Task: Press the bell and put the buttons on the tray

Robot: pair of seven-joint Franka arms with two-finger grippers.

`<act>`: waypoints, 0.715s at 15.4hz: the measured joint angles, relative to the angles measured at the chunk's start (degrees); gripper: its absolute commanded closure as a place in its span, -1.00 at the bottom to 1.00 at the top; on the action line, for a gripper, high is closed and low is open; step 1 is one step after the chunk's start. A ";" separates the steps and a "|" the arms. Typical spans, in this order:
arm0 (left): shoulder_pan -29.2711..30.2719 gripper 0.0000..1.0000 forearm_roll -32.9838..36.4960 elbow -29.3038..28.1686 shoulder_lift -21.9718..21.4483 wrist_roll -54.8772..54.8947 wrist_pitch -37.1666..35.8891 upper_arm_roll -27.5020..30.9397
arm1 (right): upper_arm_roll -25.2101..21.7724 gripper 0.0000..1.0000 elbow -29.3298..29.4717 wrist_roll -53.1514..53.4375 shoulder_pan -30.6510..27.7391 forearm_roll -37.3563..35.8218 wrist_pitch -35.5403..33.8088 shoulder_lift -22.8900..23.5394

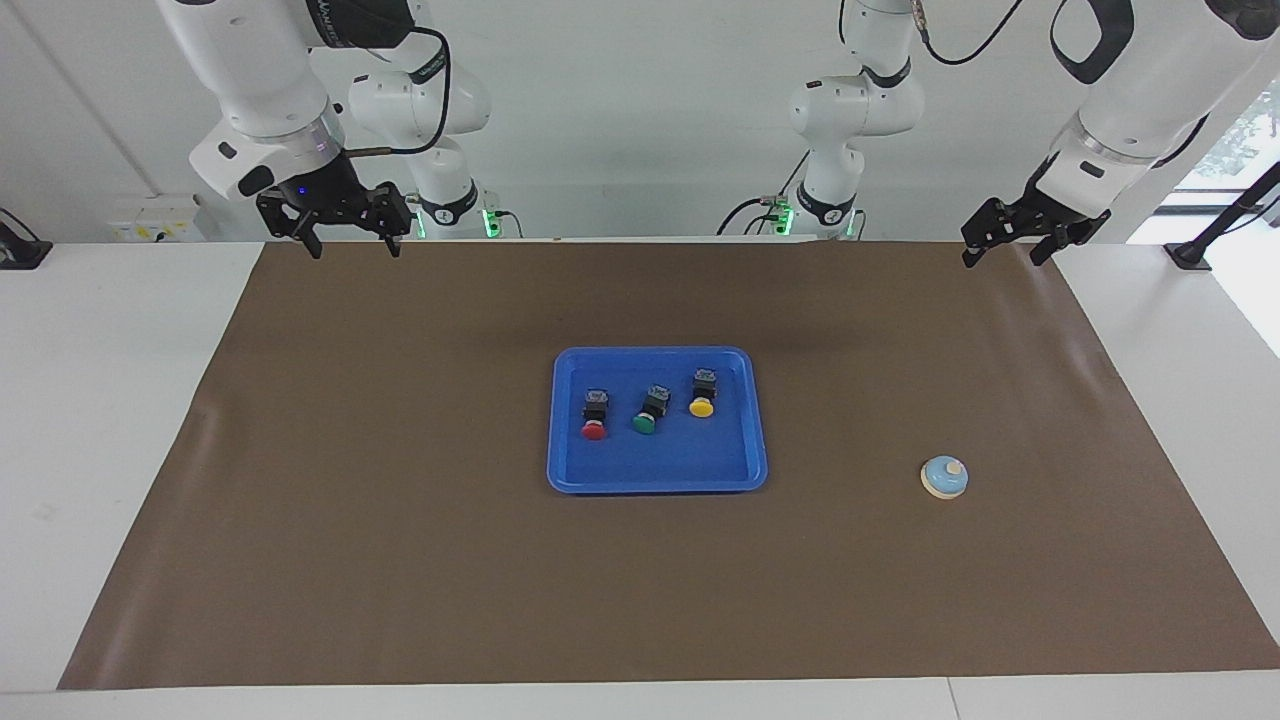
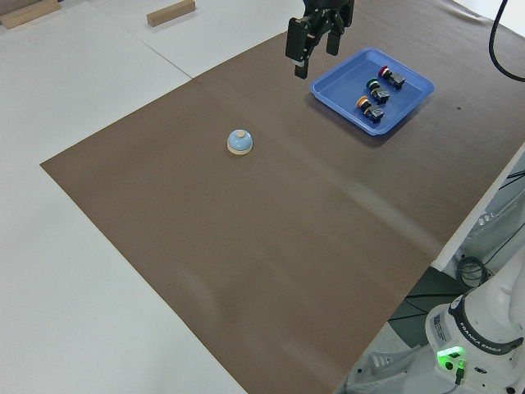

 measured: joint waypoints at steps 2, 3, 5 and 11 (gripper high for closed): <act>0.00 -1.00 0.00 0.00 0.00 0.00 0.00 0.00 | 0.00 -1.00 -0.56 0.00 -0.22 0.00 0.69 0.00; 0.00 -1.00 0.00 0.00 0.00 0.00 0.00 0.00 | -0.01 -1.00 -0.65 0.00 -0.24 0.00 0.79 0.00; 0.00 -1.00 0.00 0.00 0.00 0.00 0.00 0.00 | -0.01 -1.00 -0.66 0.02 -0.24 0.00 0.79 0.00; 0.00 -1.00 0.00 0.00 0.00 0.00 0.00 0.00 | -0.01 -1.00 -0.66 0.13 -0.24 0.04 0.79 -0.01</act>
